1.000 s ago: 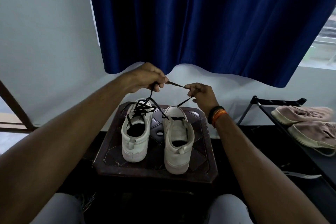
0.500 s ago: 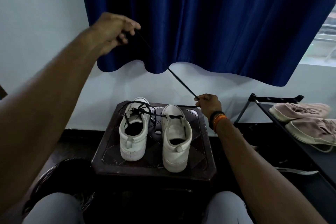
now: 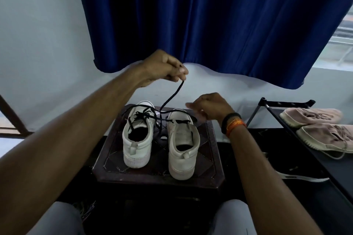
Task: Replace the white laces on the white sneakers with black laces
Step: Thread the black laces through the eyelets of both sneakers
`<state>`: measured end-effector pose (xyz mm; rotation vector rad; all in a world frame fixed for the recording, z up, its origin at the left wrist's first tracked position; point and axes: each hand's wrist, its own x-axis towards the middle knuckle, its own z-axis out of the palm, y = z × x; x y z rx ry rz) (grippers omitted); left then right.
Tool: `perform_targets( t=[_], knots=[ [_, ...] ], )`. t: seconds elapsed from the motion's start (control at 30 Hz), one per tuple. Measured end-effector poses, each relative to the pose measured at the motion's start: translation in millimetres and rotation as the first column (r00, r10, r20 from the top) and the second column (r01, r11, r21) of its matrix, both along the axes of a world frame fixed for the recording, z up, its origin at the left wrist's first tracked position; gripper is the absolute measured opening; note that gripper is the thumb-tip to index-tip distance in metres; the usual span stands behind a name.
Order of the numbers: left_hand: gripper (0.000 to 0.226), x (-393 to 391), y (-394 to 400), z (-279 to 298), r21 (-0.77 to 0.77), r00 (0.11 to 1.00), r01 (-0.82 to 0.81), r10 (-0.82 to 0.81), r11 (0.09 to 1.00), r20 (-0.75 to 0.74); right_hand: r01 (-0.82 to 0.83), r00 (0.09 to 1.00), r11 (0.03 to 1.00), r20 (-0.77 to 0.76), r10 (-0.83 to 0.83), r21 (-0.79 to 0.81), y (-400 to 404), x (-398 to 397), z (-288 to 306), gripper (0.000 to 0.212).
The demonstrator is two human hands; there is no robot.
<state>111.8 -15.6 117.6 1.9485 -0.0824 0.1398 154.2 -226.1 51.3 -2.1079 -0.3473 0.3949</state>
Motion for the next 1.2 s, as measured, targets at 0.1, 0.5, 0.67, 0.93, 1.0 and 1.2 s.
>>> perform_targets(
  t=[0.1, 0.5, 0.67, 0.93, 1.0, 1.2],
  knots=[
    [0.011, 1.9, -12.4, -20.4, 0.131, 0.993, 0.115, -0.114, 0.985, -0.01, -0.092, 0.987, 0.99, -0.138, 0.076, -0.108, -1.2, -10.1, -9.6, 0.039],
    [0.013, -3.0, -42.7, -71.9, 0.268, 0.942, 0.259, -0.181, 0.928, -0.284, -0.007, 0.998, 0.996, -0.069, 0.001, -0.085, -14.8, -19.0, -25.4, 0.01],
    [0.011, -6.4, -46.2, -79.8, 0.446, 0.951, 0.155, -0.01, 0.881, -0.31, 0.038, 0.993, 0.999, -0.109, -0.039, -0.014, -18.4, -13.4, -35.1, 0.014],
    [0.014, -11.4, -50.0, -86.8, 0.458, 0.959, 0.015, 0.117, 0.889, -0.26, 0.107, 0.972, 0.986, -0.222, -0.076, 0.131, -20.8, -15.2, -41.6, 0.006],
    [0.016, -12.8, -51.3, -87.7, 0.443, 0.957, -0.01, 0.137, 0.896, -0.255, 0.135, 0.969, 0.98, -0.225, -0.1, 0.146, -20.0, -16.4, -44.9, 0.01],
    [0.016, -13.2, -57.4, -90.2, 0.443, 0.95, -0.039, 0.17, 0.896, -0.26, 0.191, 0.966, 0.973, -0.201, -0.164, 0.126, -19.3, -16.5, -52.2, 0.012]
  ],
)
